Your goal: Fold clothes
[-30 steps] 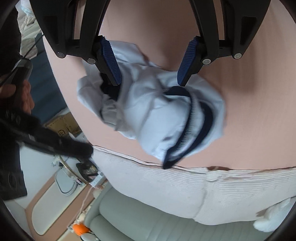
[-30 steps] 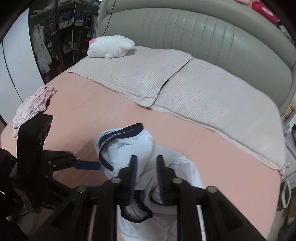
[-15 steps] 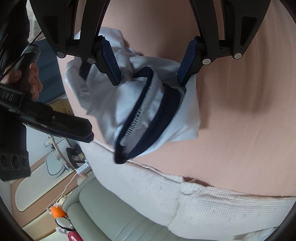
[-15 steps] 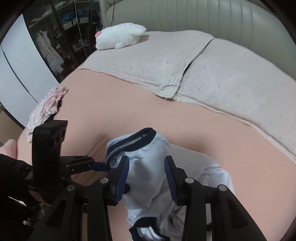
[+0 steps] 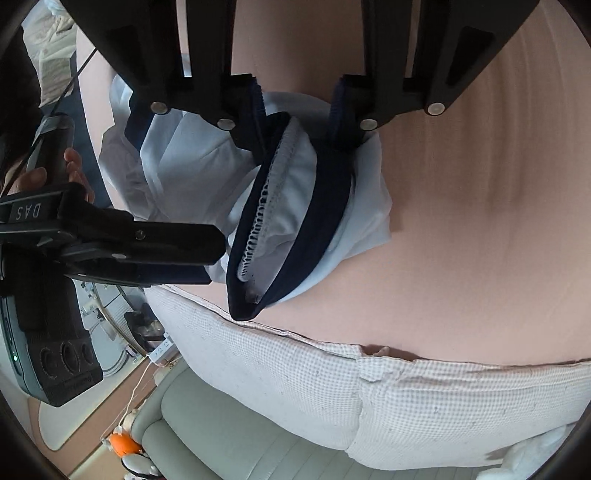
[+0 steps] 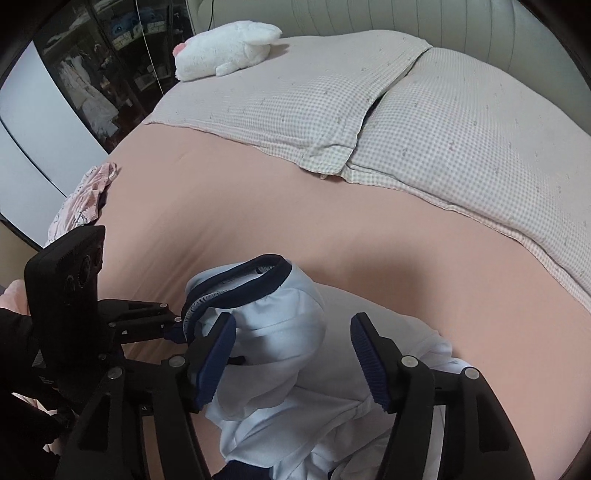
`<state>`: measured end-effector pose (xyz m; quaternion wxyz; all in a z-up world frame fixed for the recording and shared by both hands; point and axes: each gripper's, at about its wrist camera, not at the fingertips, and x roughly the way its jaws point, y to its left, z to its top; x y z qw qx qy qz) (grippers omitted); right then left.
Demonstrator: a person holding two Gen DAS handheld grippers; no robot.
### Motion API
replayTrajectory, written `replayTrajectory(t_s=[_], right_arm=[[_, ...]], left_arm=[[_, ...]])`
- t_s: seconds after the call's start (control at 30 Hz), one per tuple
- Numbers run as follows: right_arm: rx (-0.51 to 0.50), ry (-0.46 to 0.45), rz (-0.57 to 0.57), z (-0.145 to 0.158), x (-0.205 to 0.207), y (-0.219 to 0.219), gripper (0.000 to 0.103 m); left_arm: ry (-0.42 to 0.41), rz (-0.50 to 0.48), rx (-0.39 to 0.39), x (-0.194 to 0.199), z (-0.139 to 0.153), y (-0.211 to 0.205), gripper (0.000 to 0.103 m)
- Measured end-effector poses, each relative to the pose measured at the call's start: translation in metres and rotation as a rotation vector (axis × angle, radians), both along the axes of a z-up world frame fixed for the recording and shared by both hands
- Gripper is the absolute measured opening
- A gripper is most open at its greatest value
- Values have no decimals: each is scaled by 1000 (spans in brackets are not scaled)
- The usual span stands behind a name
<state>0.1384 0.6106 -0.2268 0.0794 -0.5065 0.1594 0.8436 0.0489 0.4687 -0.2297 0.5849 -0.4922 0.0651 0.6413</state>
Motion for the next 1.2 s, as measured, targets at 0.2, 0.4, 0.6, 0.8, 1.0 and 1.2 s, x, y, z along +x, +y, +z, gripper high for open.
replayTrajectory(t_s=[0.2,0.4,0.6,0.8,1.0,1.2], right_arm=[[-18,18,49,-4,-9,-6,64],[-66,7,30,-15,-9,-5,45],[49,17,-8,-1,-3,-20,11],[180,-14,-11,13,2,-36,8],[197,21,-40,32,17,-38,8],[221,39,-53,48,33,-42,8]], left_arm=[[47,-54,4,3,5,7,17],[36,-76,18,-2,8,8,16],[49,-71,20,4,16,10,16],[59,-72,23,10,26,9,16],[90,-80,39,19,42,8,15],[115,-115,48,26,60,9,15]])
